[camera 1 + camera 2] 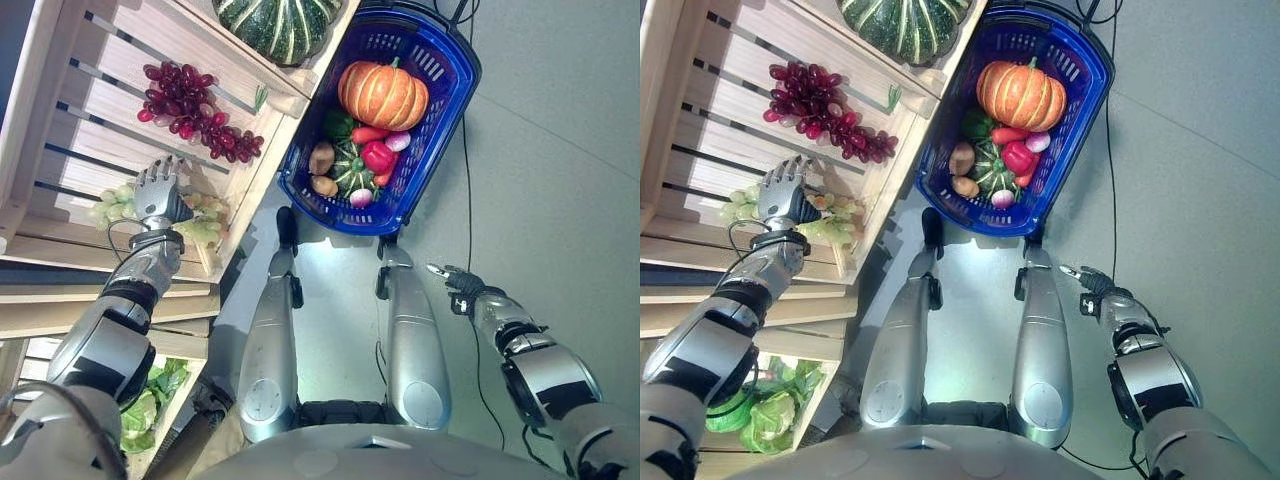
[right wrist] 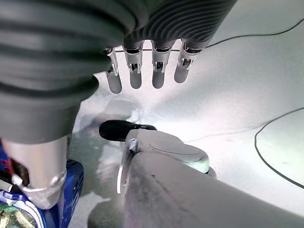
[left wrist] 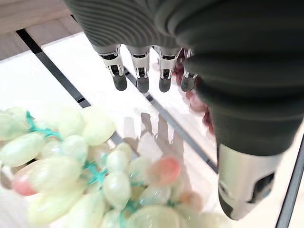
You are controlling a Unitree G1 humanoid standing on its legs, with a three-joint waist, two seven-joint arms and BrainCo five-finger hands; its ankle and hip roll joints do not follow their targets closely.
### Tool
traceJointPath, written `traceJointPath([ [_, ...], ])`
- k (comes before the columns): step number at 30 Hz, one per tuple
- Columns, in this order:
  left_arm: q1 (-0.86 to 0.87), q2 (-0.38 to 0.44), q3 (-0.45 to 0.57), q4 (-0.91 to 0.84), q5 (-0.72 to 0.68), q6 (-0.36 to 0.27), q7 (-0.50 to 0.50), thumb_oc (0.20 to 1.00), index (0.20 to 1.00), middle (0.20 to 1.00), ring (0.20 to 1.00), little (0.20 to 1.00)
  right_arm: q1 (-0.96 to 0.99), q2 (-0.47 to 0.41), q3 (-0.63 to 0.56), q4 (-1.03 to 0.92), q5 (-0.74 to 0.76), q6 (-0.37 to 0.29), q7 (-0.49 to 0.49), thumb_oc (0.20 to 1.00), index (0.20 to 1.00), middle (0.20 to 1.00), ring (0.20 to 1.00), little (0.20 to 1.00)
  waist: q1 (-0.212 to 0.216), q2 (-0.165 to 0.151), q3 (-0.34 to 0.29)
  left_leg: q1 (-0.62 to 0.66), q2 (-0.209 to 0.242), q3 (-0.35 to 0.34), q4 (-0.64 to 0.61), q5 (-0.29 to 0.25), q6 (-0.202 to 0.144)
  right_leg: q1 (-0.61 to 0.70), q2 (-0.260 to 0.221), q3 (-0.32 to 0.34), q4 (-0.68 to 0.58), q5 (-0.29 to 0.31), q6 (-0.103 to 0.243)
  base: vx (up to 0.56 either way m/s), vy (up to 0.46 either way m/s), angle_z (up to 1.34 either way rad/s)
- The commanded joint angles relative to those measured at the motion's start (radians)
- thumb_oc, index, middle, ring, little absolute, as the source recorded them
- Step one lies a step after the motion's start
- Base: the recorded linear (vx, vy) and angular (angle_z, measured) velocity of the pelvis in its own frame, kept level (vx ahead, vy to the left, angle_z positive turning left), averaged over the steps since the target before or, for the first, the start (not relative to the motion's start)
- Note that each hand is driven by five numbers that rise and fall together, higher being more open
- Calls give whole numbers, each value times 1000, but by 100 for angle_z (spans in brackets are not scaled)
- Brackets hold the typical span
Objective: Pick up fruits and vegetables into the basket
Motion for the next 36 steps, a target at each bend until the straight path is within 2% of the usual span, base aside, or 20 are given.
traceJointPath([
  [1, -9, 40, 17, 88, 26, 54, -31, 1000, 1000, 1000, 1000, 1000, 44, -48, 45, -11, -14, 16, 11, 1000, 1000, 1000, 1000, 1000, -5, -19, -15, -79, -46, 4, 163, -110, 41, 4, 54, -23, 28, -38, -46, -23, 26, -6],
  [7, -11, 21, -6, 157, 54, 112, -98, 1000, 1000, 1000, 1000, 1000, 15, -60, 56, -11, -17, 34, 14, 1000, 1000, 1000, 1000, 1000, -12, -23, -15, -98, -40, 8, 175, -107, 37, -13, 61, -17, 35, -38, -50, -15, 31, -3],
  [15, -23, 11, -21, 222, 94, 226, -276, 1000, 1000, 1000, 1000, 1000, -7, -67, 64, -6, -28, 39, 20, 1000, 1000, 1000, 1000, 1000, -20, -32, -15, -113, -37, 11, 170, -100, 35, -26, 69, -14, 29, -34, -53, -6, 13, -2],
  [21, -38, 12, -32, 242, 169, 280, -365, 1000, 1000, 1000, 1000, 1000, -24, -74, 75, -11, -33, 51, 23, 1000, 1000, 1000, 1000, 1000, -24, -37, -15, -121, -33, 13, 167, -96, 33, -33, 73, -11, 29, -32, -56, -7, 24, -2],
  [27, -53, 17, -29, 266, 205, 368, -452, 1000, 1000, 1000, 1000, 1000, -37, -74, 83, -12, -25, 51, 27, 1000, 1000, 1000, 1000, 1000, -22, -46, -15, -133, -29, 11, 163, -91, 32, -43, 77, -10, 30, -32, -56, 0, 0, 0],
  [36, -72, 19, -38, 288, 220, 398, -618, 1000, 1000, 1000, 1000, 1000, -51, -76, 90, -10, -21, 62, 29, 1000, 1000, 1000, 1000, 1000, -21, -53, -15, -143, -30, 7, 158, -87, 32, -53, 78, -15, 27, -29, -57, 0, 0, 0],
])
